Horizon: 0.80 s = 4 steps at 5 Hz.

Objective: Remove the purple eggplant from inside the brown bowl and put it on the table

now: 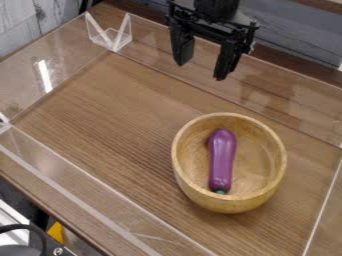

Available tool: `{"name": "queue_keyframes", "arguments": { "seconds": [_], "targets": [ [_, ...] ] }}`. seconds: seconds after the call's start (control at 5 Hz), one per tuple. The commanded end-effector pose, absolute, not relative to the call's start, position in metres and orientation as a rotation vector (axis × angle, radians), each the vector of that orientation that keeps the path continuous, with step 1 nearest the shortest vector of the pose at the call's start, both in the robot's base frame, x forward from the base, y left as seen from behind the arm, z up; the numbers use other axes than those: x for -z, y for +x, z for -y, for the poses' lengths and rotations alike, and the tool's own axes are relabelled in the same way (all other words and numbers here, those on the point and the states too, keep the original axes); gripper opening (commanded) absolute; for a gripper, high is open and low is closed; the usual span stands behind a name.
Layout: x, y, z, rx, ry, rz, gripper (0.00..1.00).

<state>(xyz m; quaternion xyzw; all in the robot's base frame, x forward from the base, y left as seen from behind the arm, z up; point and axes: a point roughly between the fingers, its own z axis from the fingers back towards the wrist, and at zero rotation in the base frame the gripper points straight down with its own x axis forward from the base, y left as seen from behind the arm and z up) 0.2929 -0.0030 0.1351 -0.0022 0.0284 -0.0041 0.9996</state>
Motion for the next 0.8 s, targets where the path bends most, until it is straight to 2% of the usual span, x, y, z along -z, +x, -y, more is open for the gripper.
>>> {"name": "queue_keyframes", "arguments": {
  "seconds": [0.0,0.4,0.6],
  "targets": [
    [-0.124,0.295,-0.003,0.059,0.0,-0.039,1.0],
    [-0.119,0.322,-0.047,-0.016,0.042,0.142,1.0],
    [-0.122,0.325,-0.049,-0.037,0.037,0.158,1.0]
  ]
}}
